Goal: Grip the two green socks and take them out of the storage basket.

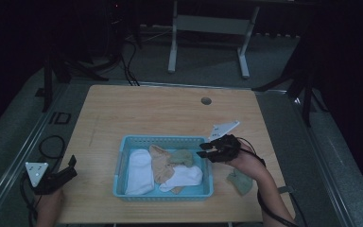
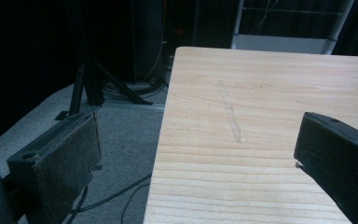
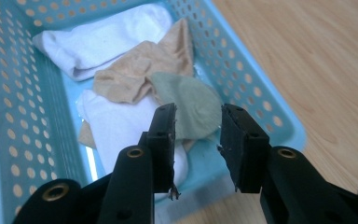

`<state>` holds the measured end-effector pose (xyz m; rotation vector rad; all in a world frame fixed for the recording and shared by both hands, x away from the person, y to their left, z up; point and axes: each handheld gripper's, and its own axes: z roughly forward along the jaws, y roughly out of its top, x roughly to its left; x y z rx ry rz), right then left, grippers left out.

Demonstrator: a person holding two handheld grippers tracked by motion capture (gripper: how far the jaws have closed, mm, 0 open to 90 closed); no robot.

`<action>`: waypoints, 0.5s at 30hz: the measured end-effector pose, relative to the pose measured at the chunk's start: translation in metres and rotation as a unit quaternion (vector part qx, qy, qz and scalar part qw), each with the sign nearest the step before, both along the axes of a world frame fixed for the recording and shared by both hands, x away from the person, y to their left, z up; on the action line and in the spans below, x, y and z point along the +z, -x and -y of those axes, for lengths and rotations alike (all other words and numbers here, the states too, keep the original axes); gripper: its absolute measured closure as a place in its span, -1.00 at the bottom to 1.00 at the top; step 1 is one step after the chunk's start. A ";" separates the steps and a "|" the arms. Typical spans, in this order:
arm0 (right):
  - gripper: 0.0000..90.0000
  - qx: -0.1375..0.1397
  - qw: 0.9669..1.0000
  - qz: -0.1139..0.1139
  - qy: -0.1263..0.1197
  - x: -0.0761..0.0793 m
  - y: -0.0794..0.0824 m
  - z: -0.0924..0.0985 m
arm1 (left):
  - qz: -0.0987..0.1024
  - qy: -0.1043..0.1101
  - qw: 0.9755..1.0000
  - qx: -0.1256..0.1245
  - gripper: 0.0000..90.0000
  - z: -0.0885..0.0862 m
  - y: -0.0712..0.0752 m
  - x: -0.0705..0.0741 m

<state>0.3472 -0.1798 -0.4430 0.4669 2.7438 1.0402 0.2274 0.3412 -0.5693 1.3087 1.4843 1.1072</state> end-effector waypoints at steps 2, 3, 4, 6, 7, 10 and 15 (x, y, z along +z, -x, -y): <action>0.44 0.005 1.000 -0.004 0.006 -0.003 -0.001 -0.007 | 0.000 0.000 1.000 0.000 -0.98 0.000 0.000 0.000; 0.44 0.009 1.000 -0.006 0.009 -0.004 -0.001 -0.010 | 0.000 0.000 1.000 -0.001 -0.98 0.000 0.000 0.000; 0.44 0.010 1.000 -0.008 0.012 -0.006 -0.002 -0.013 | 0.000 0.001 1.000 0.000 -0.98 0.000 0.000 0.000; 0.43 0.017 1.000 -0.011 0.016 -0.008 -0.003 -0.019 | 0.000 0.002 1.000 -0.001 -0.98 0.000 0.000 0.000; 0.43 0.019 1.000 -0.011 0.018 -0.009 -0.004 -0.021 | 0.000 0.002 1.000 -0.001 -0.98 0.000 0.000 0.000; 0.40 0.028 0.999 -0.013 0.027 -0.013 -0.005 -0.029 | -0.001 0.001 1.000 -0.001 -0.98 0.000 0.000 0.000; 0.37 0.044 0.998 -0.020 0.047 -0.019 -0.007 -0.043 | 0.000 0.002 1.000 -0.001 -0.98 0.000 0.000 0.000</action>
